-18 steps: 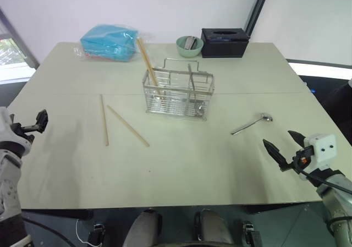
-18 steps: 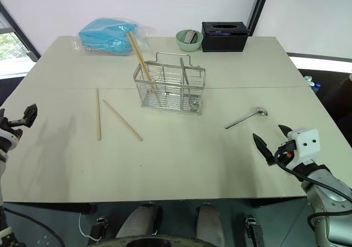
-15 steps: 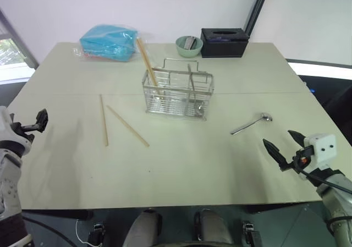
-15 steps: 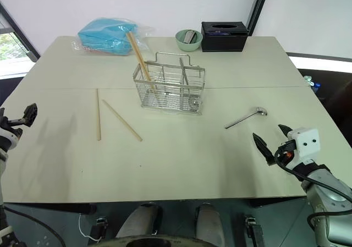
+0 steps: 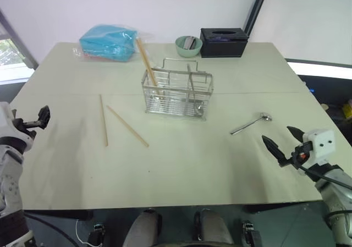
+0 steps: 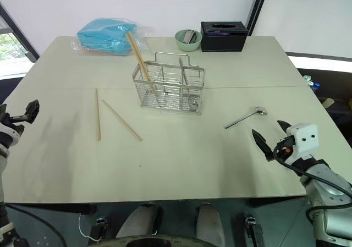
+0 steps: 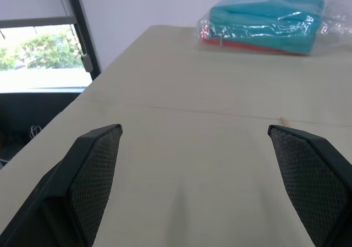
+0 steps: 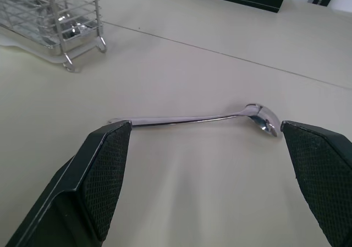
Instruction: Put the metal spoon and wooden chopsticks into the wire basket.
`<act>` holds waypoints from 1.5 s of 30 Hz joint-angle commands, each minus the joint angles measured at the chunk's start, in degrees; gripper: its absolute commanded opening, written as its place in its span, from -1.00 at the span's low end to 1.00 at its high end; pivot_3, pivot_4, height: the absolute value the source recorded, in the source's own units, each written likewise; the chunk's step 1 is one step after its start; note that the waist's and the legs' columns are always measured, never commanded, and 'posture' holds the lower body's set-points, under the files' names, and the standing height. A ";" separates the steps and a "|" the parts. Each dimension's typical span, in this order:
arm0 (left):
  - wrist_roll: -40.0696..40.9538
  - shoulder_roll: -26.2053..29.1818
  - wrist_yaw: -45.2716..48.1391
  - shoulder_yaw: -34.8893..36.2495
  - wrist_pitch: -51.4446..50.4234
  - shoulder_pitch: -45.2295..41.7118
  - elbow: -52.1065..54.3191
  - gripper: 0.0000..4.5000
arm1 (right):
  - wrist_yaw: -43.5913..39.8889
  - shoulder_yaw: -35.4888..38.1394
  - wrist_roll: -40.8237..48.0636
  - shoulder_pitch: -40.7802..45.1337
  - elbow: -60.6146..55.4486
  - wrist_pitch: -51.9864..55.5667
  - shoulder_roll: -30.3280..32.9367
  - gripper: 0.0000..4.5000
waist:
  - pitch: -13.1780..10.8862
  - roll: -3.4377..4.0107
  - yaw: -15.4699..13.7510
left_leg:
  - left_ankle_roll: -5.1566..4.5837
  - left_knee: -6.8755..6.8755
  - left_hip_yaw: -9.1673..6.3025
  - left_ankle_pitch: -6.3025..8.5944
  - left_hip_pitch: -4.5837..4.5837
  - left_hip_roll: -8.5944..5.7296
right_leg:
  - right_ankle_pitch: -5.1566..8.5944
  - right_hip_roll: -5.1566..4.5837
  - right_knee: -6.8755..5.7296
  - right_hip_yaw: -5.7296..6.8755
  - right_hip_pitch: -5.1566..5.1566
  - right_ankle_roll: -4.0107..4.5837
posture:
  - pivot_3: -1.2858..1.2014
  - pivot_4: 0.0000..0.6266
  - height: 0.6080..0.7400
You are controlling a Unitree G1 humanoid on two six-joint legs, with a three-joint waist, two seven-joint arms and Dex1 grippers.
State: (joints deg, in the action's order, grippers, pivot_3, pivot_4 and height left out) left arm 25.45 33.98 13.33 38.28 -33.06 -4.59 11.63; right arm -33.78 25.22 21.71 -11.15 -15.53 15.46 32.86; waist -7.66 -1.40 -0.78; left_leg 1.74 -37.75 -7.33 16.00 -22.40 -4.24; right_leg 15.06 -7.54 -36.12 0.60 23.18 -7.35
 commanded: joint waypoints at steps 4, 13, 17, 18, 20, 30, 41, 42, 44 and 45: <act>4.51 -0.60 0.12 -0.31 -4.02 -0.06 8.53 1.00 | -3.57 0.47 -0.52 4.43 2.00 -2.16 4.99 0.98 | 0.00 0.00 -0.01 | 0.00 0.00 0.06 0.00 -0.01 0.00 | 0.00 -0.03 0.00 -0.01 -0.06 0.00 | 0.03 -0.52 -0.30; 19.37 13.19 23.23 -14.45 -14.12 -8.26 16.02 1.00 | -25.96 -11.52 -2.78 22.11 11.81 -9.88 20.18 0.98 | -0.13 -0.05 0.31 | -0.01 -0.08 0.09 -0.01 0.00 0.01 | -0.01 -0.01 0.02 0.04 -0.16 0.00 | 0.03 -0.52 -0.30; 21.30 19.62 35.11 -22.84 -13.81 -9.73 19.21 1.00 | -38.82 -20.90 -6.96 34.58 22.95 -17.52 23.55 0.98 | -0.21 0.10 0.73 | -0.05 0.05 0.36 0.01 0.04 0.01 | -0.01 -0.05 0.13 0.02 -0.17 0.00 | 0.03 -0.52 -0.30; 21.59 20.59 37.69 -24.57 -13.29 -10.01 20.00 1.00 | -42.48 -23.52 -8.55 38.14 26.55 -19.82 24.05 0.98 | -0.26 0.10 0.91 | -0.07 0.15 0.41 0.01 0.06 0.01 | -0.01 -0.06 0.13 -0.02 -0.14 0.01 | 0.03 -0.52 -0.30; 22.64 21.38 40.89 -27.05 -13.26 -10.96 20.66 1.00 | -48.42 -29.02 -13.07 46.18 35.32 -24.54 24.14 0.98 | -0.37 0.20 1.41 | -0.08 0.28 0.51 0.00 0.05 0.01 | -0.02 -0.06 0.18 -0.06 -0.05 0.01 | 0.03 -0.52 -0.30; 22.58 18.12 40.16 -30.42 -12.89 -14.75 20.28 1.00 | -46.27 -49.70 -41.22 77.24 79.16 -52.70 16.92 0.98 | -0.42 0.14 1.82 | -0.04 0.57 0.60 -0.03 0.21 0.02 | -0.06 -0.01 0.21 -0.15 -0.03 -0.06 | 0.03 -0.52 -0.30; 28.02 18.04 33.32 -26.15 -16.32 -10.76 26.57 1.00 | -21.84 -64.49 -63.97 84.38 90.64 -62.92 12.91 0.98 | -0.42 0.12 1.84 | 0.07 0.56 0.59 -0.10 0.21 -0.05 | -0.14 0.02 -0.02 -0.28 0.11 -0.19 | 0.03 -0.52 -0.30; 28.62 18.21 32.71 -25.51 -16.62 -10.58 26.91 1.00 | -19.73 -65.32 -65.29 84.50 90.96 -63.17 12.52 0.98 | -0.41 0.12 1.87 | 0.11 0.56 0.59 -0.12 0.21 -0.05 | -0.14 0.03 -0.04 -0.30 0.13 -0.19 | 0.03 -0.52 -0.30; 29.78 18.45 31.68 -24.50 -17.24 -10.49 27.37 1.00 | -16.12 -66.38 -67.28 84.75 91.51 -63.33 11.81 0.98 | -0.41 0.11 1.90 | 0.20 0.56 0.57 -0.18 0.24 -0.01 | -0.12 0.14 -0.06 -0.35 0.11 -0.12 | 0.03 -0.52 -0.30; 30.31 18.57 31.25 -24.13 -17.49 -10.49 27.52 1.00 | -14.71 -66.69 -68.02 84.88 91.74 -63.32 11.51 0.98 | -0.40 0.10 1.93 | 0.23 0.56 0.57 -0.20 0.26 0.01 | -0.08 0.17 -0.07 -0.37 0.11 -0.05 | 0.03 -0.52 -0.30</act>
State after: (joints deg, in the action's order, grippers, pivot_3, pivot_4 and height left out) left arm 54.28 51.81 45.43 12.04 -50.36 -14.95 37.34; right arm -51.40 -40.90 -44.97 71.82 75.91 -47.70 44.38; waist -8.06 -1.30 1.15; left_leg 2.01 -37.20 -6.77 15.78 -22.10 -4.20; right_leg 14.98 -7.33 -36.22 0.21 23.25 -7.36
